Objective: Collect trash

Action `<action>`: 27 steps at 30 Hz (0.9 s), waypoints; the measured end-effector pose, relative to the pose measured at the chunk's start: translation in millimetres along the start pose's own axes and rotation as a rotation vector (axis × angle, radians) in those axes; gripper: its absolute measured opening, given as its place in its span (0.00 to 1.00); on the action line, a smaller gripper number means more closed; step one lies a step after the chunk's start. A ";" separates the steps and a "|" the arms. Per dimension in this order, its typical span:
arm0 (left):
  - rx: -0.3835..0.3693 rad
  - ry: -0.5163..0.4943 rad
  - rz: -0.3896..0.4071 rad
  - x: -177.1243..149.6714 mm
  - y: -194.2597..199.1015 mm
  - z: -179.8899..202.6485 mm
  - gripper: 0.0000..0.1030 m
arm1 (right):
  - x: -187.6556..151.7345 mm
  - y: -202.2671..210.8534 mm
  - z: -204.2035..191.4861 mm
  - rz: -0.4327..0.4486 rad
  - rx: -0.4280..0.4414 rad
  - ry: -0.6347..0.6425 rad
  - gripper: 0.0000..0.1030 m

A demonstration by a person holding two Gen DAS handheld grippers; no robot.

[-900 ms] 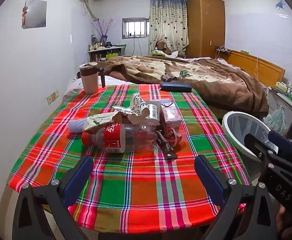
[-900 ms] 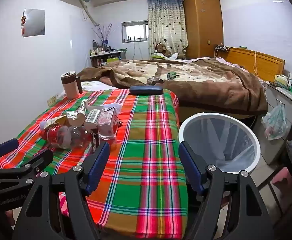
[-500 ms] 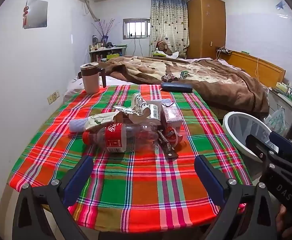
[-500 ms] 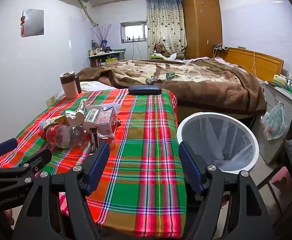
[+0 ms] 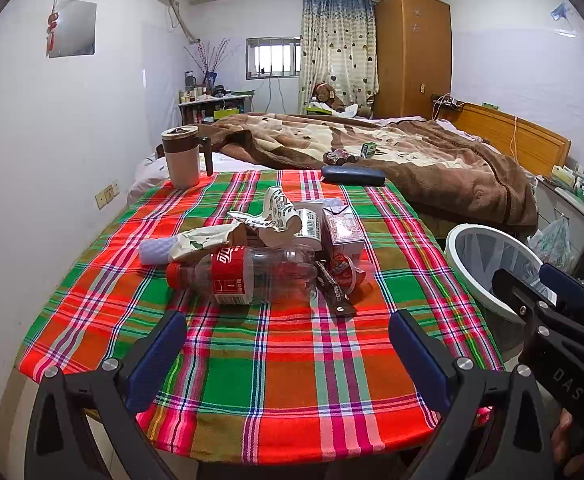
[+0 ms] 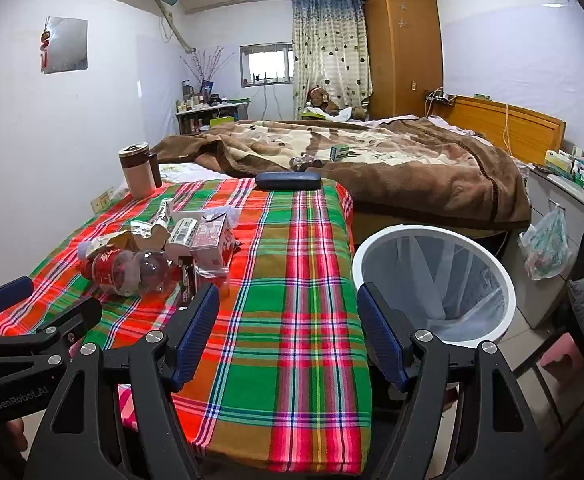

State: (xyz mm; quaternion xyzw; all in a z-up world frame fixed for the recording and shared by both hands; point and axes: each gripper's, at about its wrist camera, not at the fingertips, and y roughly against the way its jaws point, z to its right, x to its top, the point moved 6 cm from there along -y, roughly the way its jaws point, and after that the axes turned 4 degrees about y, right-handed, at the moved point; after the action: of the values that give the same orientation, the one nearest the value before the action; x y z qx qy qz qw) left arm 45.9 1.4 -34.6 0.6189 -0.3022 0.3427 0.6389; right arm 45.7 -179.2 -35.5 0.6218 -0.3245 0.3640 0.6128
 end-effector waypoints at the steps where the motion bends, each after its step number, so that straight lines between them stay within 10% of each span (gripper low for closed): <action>1: 0.001 0.000 0.002 0.2 0.2 -0.2 0.99 | 0.0 -0.1 -0.2 0.001 0.000 0.000 0.71; 27: 0.003 0.006 0.007 0.0 2.7 -1.6 0.99 | -0.9 -0.1 1.6 -0.001 -0.004 -0.004 0.71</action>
State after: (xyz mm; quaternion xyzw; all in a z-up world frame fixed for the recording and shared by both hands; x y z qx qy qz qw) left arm 43.6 3.1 -33.1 0.6179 -0.3019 0.3471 0.6376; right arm 45.4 -180.9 -36.3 0.6214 -0.3261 0.3619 0.6136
